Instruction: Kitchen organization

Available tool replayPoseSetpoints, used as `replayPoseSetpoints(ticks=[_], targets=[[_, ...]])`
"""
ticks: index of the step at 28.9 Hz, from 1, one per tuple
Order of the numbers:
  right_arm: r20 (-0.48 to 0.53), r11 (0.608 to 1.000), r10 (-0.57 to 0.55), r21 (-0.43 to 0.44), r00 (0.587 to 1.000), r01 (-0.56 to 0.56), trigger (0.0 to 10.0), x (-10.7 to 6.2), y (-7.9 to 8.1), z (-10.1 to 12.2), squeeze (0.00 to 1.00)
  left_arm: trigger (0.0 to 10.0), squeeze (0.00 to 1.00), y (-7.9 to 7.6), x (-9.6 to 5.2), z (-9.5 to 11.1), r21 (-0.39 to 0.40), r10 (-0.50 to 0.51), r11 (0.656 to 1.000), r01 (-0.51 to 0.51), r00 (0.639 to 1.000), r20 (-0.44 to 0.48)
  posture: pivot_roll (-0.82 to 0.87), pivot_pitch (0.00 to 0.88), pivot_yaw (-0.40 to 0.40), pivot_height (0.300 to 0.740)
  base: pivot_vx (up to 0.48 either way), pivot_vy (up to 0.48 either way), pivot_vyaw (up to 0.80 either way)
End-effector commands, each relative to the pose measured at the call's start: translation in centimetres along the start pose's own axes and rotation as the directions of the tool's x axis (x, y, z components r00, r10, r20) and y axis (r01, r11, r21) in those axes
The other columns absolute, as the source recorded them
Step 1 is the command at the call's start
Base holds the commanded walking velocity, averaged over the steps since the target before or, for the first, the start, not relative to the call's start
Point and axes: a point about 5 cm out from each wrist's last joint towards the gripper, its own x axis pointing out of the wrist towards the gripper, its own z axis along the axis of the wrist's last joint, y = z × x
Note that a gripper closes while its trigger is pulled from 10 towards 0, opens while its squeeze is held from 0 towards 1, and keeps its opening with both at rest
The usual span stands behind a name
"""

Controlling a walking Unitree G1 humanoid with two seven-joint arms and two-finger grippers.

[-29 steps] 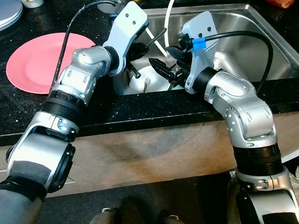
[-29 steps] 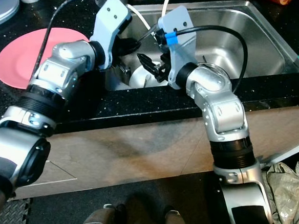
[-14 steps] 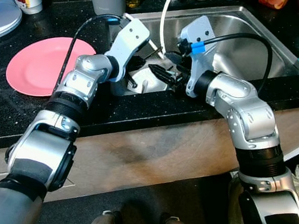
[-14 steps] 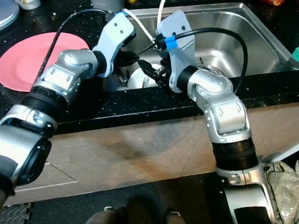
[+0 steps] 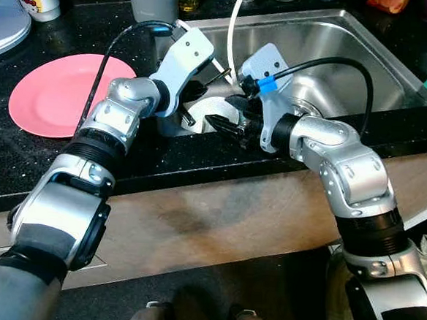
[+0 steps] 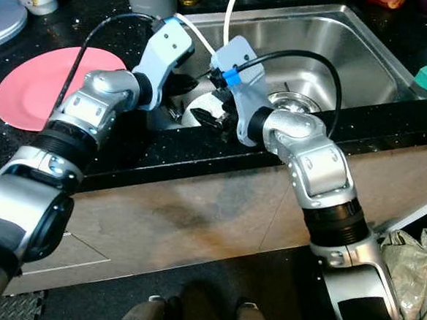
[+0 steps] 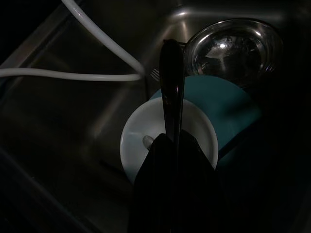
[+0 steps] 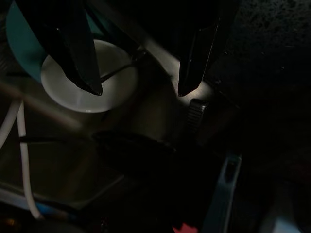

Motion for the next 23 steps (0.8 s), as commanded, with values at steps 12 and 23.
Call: replayPoseSetpoints(ticks=[12,23], targets=[[0.001,1.000,0.005,0.007,1.000,-0.005,10.0,0.3,-0.2,0.4,0.00,10.0,0.38,1.0,-0.6,-1.4,0.005,0.046,0.999,-0.045,0.997,-0.064,0.02,0.199,0.040,0.740,0.000,0.000,0.00],[0.013,1.000,-0.012,0.005,1.000,0.012,10.0,0.2,-0.3,0.6,0.00,10.0,0.00,4.9,-2.6,0.4,0.003,0.236,0.972,-0.236,0.971,-0.032,0.02,0.198,0.043,0.740,0.000,0.000,0.00]])
